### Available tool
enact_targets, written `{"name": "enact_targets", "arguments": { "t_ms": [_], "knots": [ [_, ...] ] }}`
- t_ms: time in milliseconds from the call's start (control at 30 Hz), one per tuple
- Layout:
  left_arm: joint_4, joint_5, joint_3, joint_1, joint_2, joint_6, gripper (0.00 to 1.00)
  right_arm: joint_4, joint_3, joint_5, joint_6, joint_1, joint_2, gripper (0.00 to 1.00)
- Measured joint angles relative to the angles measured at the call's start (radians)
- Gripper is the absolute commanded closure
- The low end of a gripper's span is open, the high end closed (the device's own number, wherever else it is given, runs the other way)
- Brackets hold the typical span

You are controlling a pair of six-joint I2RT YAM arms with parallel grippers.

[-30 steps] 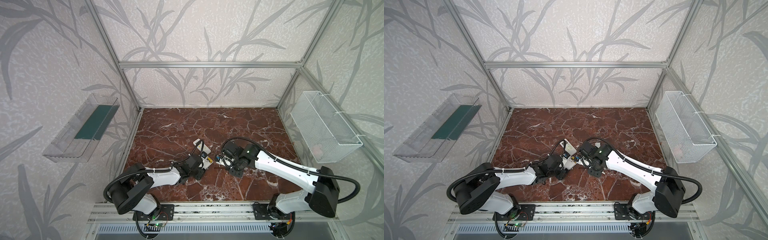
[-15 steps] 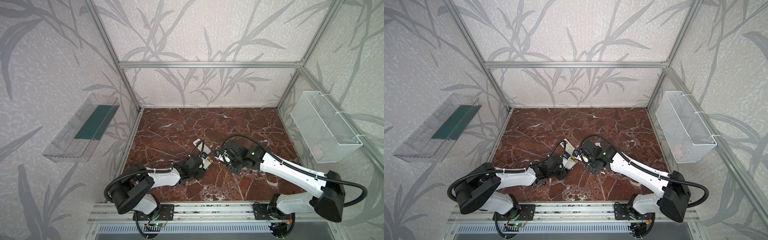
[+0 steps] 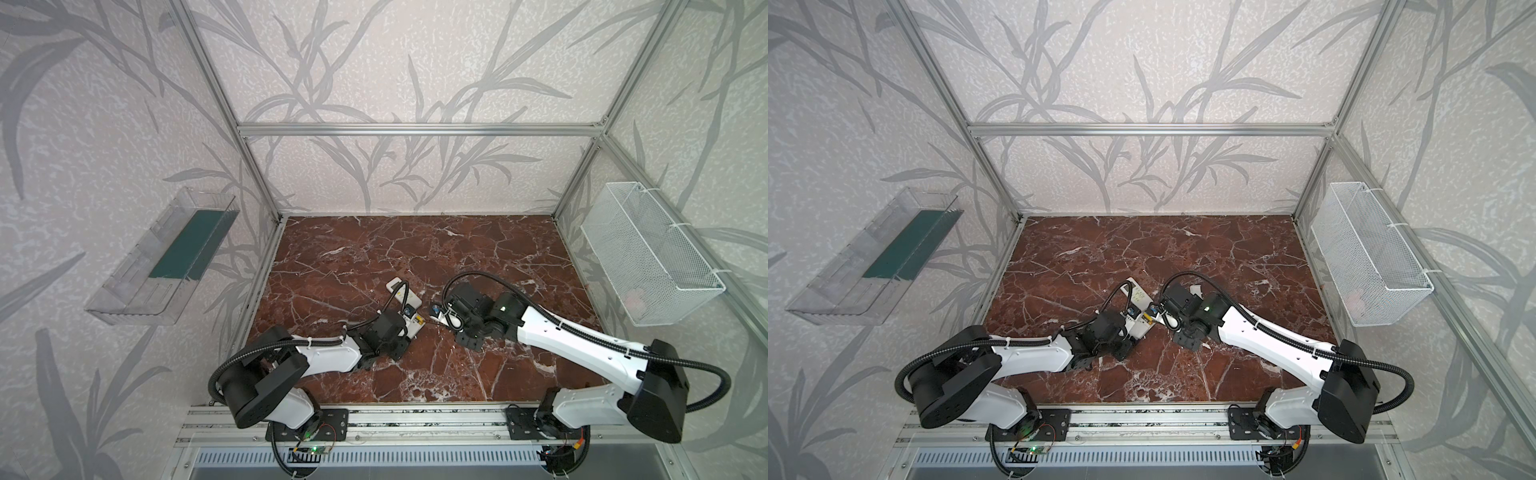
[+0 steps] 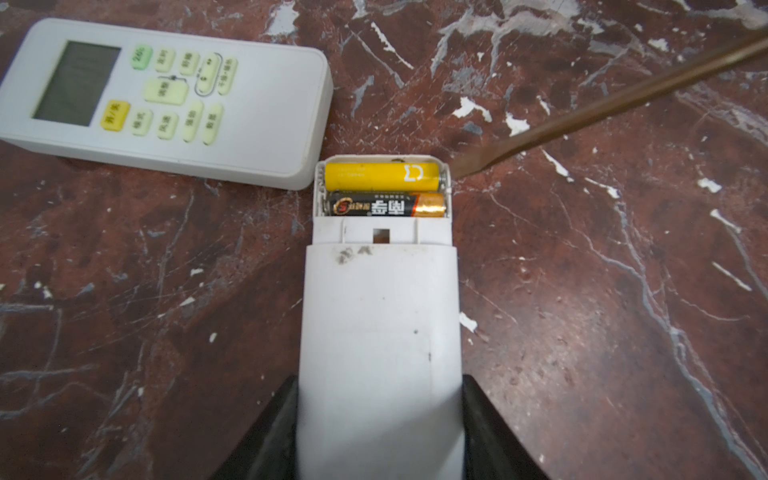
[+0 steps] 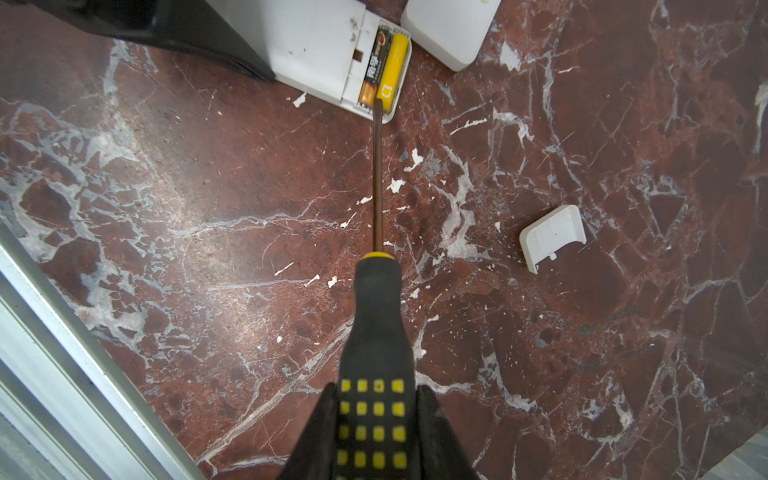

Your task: Unload the batteries from the remote control

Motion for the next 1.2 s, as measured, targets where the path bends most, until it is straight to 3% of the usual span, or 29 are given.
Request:
{"name": "enact_targets", "arguments": {
  "t_ms": [1200],
  "knots": [
    [0.003,-0.005,0.000,-0.004,0.003,0.000,0.54,0.016,-0.016,-0.013,0.003,0.010,0.021,1.00]
  ]
}}
